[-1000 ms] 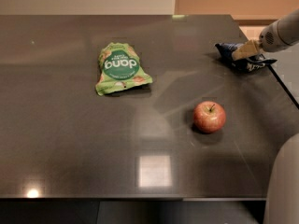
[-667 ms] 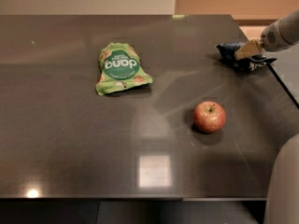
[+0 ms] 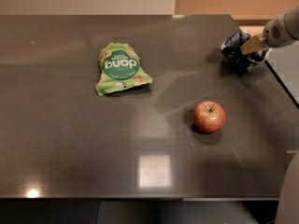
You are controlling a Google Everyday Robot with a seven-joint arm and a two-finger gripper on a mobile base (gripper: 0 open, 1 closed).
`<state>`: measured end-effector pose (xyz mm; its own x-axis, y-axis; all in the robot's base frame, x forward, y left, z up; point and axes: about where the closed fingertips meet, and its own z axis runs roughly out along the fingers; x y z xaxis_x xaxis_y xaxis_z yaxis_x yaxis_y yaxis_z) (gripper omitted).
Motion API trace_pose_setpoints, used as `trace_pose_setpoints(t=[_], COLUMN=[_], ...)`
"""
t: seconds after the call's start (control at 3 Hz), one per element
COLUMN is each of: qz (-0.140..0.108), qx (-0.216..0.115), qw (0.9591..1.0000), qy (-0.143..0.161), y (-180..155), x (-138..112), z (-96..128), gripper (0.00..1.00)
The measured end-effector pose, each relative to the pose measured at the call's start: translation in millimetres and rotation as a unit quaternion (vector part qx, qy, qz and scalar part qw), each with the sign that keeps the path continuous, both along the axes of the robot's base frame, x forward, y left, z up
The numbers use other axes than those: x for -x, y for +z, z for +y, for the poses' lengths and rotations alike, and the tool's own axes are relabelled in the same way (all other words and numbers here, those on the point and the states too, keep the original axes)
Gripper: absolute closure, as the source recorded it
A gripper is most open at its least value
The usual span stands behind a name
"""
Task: Move blue chip bag near apple
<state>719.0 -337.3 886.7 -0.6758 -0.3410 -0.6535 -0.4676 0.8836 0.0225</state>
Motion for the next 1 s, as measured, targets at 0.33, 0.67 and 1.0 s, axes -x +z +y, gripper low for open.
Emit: trace_pose_setpoints(t=[0.33,0.67,1.0], qz=[-0.001,0.009,0.027], qx=[-0.001,0.002,0.007], qw=[0.9993,0.9969,0.9932], qy=[0.038,0.078,0.113], y=[18,25,25], x=[21,49,84], z=[22,45,63], gripper=[1.00,1.00,1.00])
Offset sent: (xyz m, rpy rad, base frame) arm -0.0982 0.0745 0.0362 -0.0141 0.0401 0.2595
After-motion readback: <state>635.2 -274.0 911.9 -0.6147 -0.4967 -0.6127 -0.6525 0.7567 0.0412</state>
